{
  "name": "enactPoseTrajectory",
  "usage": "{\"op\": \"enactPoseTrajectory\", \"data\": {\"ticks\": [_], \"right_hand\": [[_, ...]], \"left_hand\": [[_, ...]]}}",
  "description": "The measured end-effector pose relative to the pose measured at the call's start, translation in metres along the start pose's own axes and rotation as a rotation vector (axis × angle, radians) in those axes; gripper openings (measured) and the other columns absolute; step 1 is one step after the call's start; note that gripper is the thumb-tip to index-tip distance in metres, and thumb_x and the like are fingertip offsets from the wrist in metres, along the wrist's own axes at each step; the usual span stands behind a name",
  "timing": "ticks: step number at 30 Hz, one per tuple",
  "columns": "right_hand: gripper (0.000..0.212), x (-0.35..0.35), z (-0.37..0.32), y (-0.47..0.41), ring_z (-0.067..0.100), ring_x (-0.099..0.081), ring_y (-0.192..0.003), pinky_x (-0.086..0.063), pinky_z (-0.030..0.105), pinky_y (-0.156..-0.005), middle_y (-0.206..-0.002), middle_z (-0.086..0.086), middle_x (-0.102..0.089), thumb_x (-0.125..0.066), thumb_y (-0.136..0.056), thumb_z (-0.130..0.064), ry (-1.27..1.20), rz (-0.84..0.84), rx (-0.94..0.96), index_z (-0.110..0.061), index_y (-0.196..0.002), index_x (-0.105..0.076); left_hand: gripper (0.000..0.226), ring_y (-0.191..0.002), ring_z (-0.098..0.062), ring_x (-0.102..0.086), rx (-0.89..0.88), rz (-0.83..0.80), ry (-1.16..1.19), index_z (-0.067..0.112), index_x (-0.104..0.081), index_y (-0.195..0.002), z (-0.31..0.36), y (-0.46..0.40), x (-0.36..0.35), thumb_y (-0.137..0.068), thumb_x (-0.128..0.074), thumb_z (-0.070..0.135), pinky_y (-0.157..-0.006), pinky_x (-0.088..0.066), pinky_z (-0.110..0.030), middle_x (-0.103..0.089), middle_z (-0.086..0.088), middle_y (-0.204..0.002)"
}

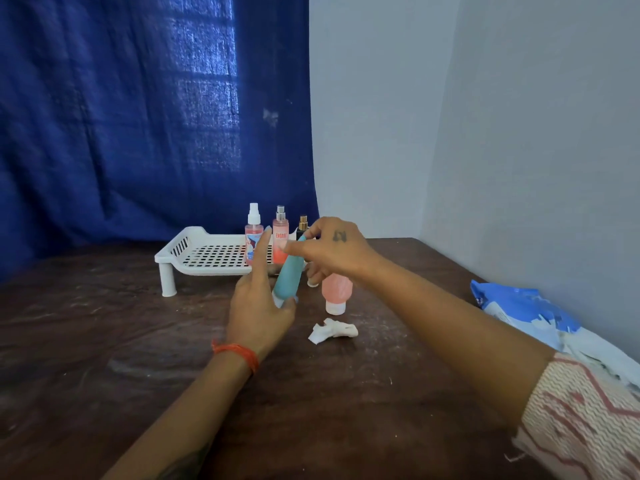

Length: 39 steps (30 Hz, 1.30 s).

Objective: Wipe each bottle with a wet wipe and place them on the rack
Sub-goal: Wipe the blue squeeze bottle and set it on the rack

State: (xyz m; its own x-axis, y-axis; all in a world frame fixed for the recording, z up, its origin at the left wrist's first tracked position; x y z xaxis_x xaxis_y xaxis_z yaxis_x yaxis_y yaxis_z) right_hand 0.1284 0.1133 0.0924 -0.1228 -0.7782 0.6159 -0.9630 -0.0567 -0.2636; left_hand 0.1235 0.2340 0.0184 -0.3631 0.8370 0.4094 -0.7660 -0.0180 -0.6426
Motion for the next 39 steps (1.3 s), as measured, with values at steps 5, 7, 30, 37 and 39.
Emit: {"op": "enactPoseTrajectory", "data": {"ticks": [5,7,30,37,39], "right_hand": [[0.014,-0.01,-0.003,-0.014,0.028,-0.07,-0.063,-0.059,0.034,-0.068,-0.083,0.011,-0.065,-0.069,-0.077,-0.011,-0.028,-0.063,-0.041,-0.012,-0.075,-0.056],[0.013,-0.012,-0.004,-0.019,0.029,-0.07,-0.068,-0.059,0.034,-0.07,-0.09,0.012,-0.065,-0.068,-0.078,-0.007,-0.017,-0.079,-0.031,-0.01,-0.077,-0.056],[0.032,-0.059,-0.093,-0.131,0.012,-0.05,-0.083,-0.039,0.02,-0.069,-0.092,-0.004,-0.055,-0.067,-0.08,-0.005,0.497,-0.133,0.592,-0.017,-0.11,-0.063],[0.033,-0.091,-0.082,-0.157,0.02,-0.055,-0.092,-0.05,0.038,-0.081,-0.112,0.006,-0.061,-0.065,-0.08,-0.004,0.602,-0.176,0.558,-0.022,-0.109,-0.062],[0.033,-0.095,-0.079,-0.162,0.021,-0.055,-0.095,-0.051,0.04,-0.082,-0.113,0.006,-0.06,-0.065,-0.081,-0.005,0.626,-0.194,0.535,-0.023,-0.109,-0.062]], "left_hand": [[0.109,-0.111,-0.026,-0.053,0.038,0.013,-0.081,0.042,0.001,-0.145,-0.009,-0.003,-0.001,-0.074,-0.075,0.011,-0.091,-0.049,-0.044,-0.058,-0.007,-0.119],[0.107,-0.113,-0.027,-0.051,0.048,0.005,-0.084,0.035,-0.004,-0.148,-0.012,-0.004,-0.002,-0.073,-0.077,0.012,-0.092,-0.048,-0.043,-0.057,-0.007,-0.121],[0.106,-0.126,-0.03,-0.045,0.473,0.25,0.204,0.029,-0.012,-0.148,-0.067,-0.015,0.013,-0.069,-0.082,0.02,-0.104,-0.039,-0.049,-0.045,-0.008,-0.139],[0.103,-0.126,-0.027,-0.045,0.507,0.239,0.202,0.03,-0.012,-0.147,-0.066,-0.016,0.011,-0.071,-0.08,0.018,-0.104,-0.039,-0.047,-0.045,-0.004,-0.139],[0.102,-0.126,-0.026,-0.045,0.515,0.236,0.205,0.03,-0.012,-0.148,-0.066,-0.015,0.011,-0.072,-0.08,0.017,-0.105,-0.039,-0.047,-0.044,-0.004,-0.14]]}}
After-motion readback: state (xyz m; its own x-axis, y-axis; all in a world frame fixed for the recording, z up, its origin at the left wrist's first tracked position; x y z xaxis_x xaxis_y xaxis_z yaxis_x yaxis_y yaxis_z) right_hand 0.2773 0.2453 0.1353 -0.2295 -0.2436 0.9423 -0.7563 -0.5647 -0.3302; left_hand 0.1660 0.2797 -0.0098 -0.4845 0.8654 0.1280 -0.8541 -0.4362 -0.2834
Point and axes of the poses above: each hand's wrist, its own y-axis away from the middle knuckle, its own x-axis out of the back of the hand, z = x × y, the point moved 7 cm from there along -y, towards the middle knuckle
